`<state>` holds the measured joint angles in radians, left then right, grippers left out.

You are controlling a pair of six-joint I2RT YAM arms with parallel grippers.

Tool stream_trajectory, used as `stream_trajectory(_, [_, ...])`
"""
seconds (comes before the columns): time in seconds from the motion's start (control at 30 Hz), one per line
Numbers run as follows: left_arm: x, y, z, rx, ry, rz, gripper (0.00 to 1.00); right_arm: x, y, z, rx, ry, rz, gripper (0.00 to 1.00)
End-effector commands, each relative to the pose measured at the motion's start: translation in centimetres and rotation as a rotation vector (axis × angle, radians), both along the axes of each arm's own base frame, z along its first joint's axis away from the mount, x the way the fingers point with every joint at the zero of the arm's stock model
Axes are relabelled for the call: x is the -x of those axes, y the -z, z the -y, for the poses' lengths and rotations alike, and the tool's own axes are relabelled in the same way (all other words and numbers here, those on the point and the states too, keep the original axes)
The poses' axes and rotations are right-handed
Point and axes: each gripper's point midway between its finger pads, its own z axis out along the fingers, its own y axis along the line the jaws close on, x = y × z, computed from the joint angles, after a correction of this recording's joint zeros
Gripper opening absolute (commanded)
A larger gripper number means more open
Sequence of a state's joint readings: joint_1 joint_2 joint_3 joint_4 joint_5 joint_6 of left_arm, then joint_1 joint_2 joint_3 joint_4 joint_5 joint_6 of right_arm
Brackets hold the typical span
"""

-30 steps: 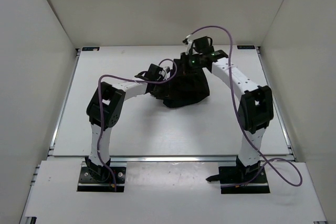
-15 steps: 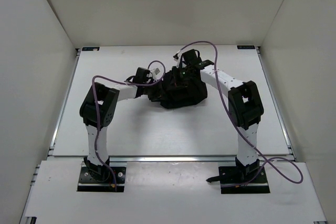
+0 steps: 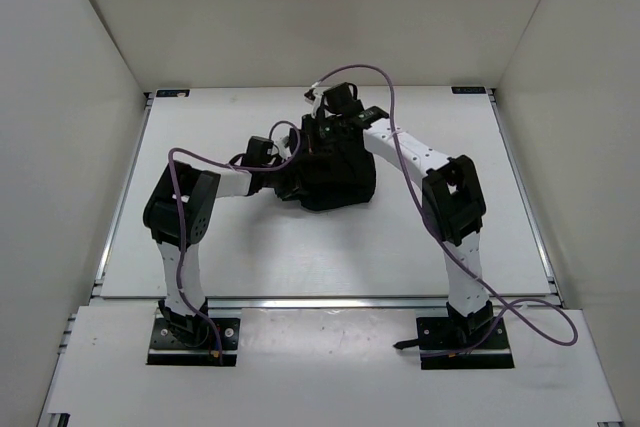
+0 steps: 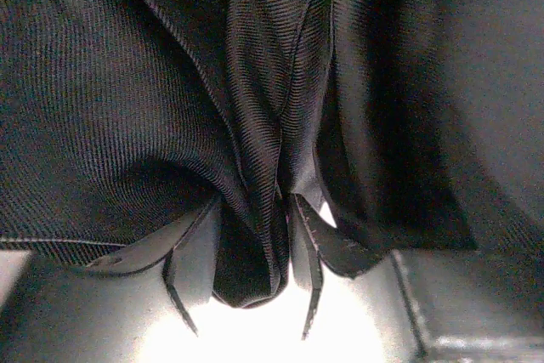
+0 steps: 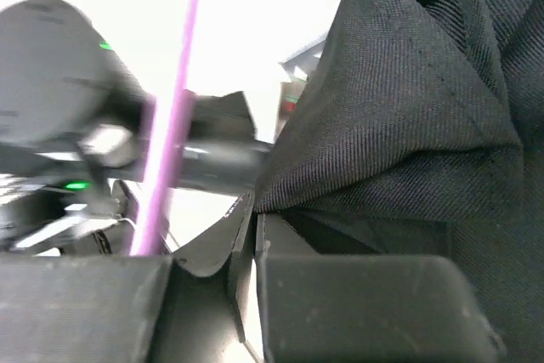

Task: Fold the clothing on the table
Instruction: Fold the skirt

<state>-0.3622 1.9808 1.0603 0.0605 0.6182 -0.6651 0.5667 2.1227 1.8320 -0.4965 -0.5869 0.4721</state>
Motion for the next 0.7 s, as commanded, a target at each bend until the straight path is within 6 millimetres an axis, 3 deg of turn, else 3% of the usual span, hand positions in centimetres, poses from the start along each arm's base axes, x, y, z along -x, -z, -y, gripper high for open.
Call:
stream_trajectory(0.0, [0.5, 0.5, -0.1, 0.017, -0.009, -0.018, 0.47, 0.7, -4.2, -1.7, -0.063, -0.027, 0.062, 0.00])
stream_trajectory(0.2, [0.7, 1.0, -1.1, 0.056, -0.036, -0.042, 0.47, 2.3, -0.9, -1.5, -0.024, -0.037, -0.006, 0.00])
stream_trajectory(0.37, [0.0, -0.3, -2.6, 0.106, -0.068, -0.019, 0.50, 4.0, 2.7, -0.2, 0.024, -0.033, -0.110, 0.04])
stream_trajectory(0.47, [-0.3, -2.2, -2.7, 0.176, -0.053, 0.007, 0.56, 4.9, 2.0, -0.5, -0.001, -0.066, -0.118, 0.21])
stream_trajectory(0.5, [-0.4, -3.1, -2.5, 0.191, -0.046, 0.017, 0.64, 4.7, 2.2, -0.2, 0.005, -0.058, -0.122, 0.34])
stream_trajectory(0.57, [-0.8, -4.6, -3.2, 0.197, -0.066, 0.049, 0.76, 3.9, 0.1, 0.0, 0.010, -0.039, -0.068, 0.55])
stream_trajectory(0.6, [-0.7, -4.8, -3.4, 0.195, -0.076, 0.053, 0.79, 3.9, -0.3, 0.0, 0.014, -0.044, -0.052, 0.59])
stream_trajectory(0.67, [-1.4, -6.3, -5.0, 0.204, -0.123, 0.084, 0.91, 2.7, -3.2, 0.8, 0.019, -0.009, 0.030, 0.65])
